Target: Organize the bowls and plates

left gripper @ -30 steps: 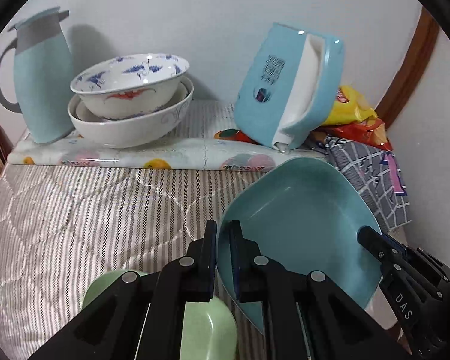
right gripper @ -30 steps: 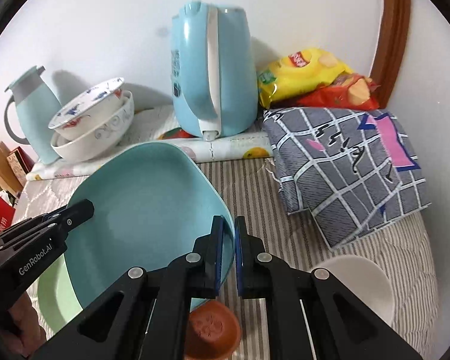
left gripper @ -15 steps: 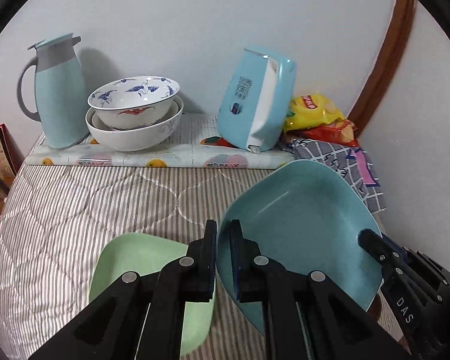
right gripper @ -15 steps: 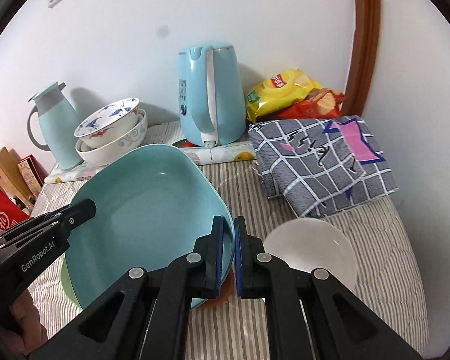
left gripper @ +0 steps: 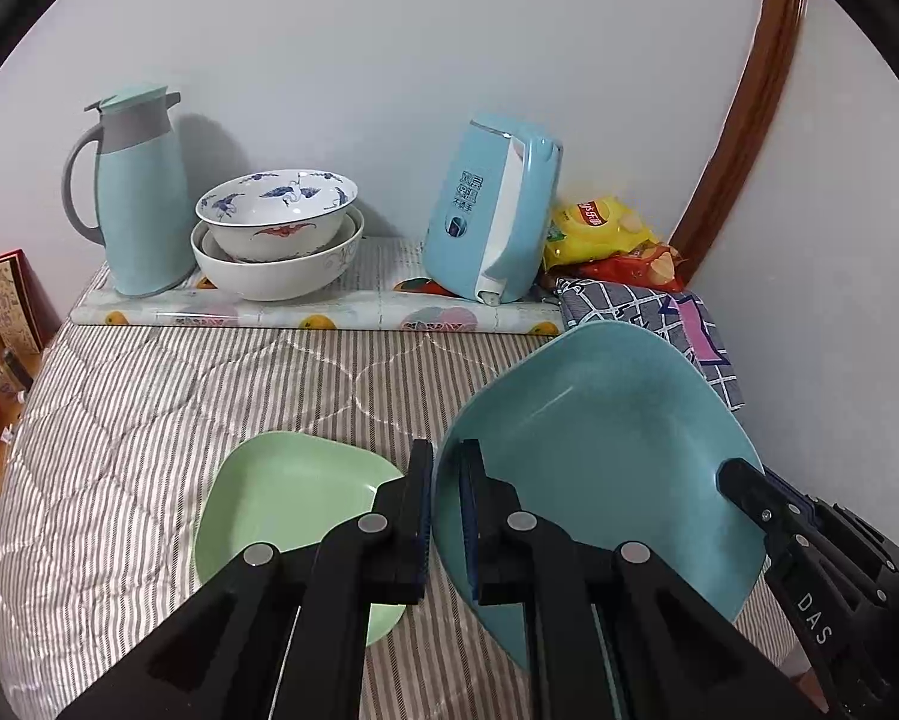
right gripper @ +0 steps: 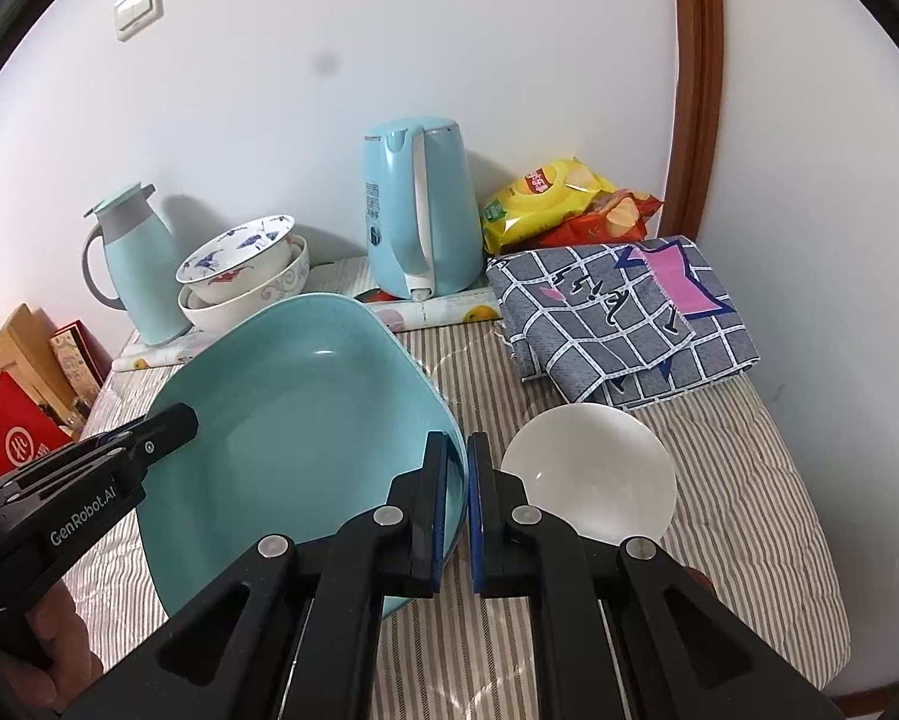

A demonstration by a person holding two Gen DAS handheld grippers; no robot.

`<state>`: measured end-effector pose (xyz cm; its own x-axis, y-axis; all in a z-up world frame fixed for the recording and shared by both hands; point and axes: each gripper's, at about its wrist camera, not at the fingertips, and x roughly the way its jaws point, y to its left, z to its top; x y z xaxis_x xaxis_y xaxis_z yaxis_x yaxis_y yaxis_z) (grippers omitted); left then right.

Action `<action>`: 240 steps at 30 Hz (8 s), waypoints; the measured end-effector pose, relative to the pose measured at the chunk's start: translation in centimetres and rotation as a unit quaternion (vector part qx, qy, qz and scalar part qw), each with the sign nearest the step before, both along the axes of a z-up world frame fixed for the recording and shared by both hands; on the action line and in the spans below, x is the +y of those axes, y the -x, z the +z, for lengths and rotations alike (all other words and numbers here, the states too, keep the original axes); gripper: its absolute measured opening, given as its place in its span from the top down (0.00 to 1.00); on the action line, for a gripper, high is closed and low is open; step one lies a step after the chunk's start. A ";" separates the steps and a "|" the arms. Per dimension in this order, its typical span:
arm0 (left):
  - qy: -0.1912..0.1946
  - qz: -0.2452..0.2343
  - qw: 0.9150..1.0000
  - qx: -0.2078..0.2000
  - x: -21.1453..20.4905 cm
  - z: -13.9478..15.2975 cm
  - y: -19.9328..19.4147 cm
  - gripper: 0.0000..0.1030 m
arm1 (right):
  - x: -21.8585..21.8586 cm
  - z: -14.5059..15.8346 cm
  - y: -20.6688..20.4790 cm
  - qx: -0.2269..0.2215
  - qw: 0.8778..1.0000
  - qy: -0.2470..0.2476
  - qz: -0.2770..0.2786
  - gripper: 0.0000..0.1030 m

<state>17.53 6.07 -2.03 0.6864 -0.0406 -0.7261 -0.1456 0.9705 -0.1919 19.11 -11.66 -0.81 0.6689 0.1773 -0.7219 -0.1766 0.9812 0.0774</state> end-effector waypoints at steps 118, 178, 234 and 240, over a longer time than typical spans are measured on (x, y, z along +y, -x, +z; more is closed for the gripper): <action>0.044 0.112 0.985 0.125 13.3 -11.8 1.2 0.90 | 15.2 -12.0 -4.9 0.107 0.982 0.066 0.139 0.88; -0.013 0.024 0.998 0.065 -2.4 -4.4 1.7 0.74 | -9.1 -5.4 2.4 0.051 0.997 0.016 -0.051 0.46; 0.026 -0.019 0.990 0.138 -8.0 -13.6 -7.2 0.73 | -17.1 -14.5 -0.4 0.148 0.986 -0.013 -0.081 0.65; 0.027 -0.019 0.991 0.133 -8.0 -13.7 -7.5 0.78 | -16.9 -14.5 -0.4 0.146 0.986 -0.012 -0.078 0.71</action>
<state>24.98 -1.98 -15.68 0.4680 -0.1070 -0.8772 -0.1610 0.9657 -0.2037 19.53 -28.60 -15.35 0.4538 0.1081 -0.8845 0.0095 0.9920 0.1262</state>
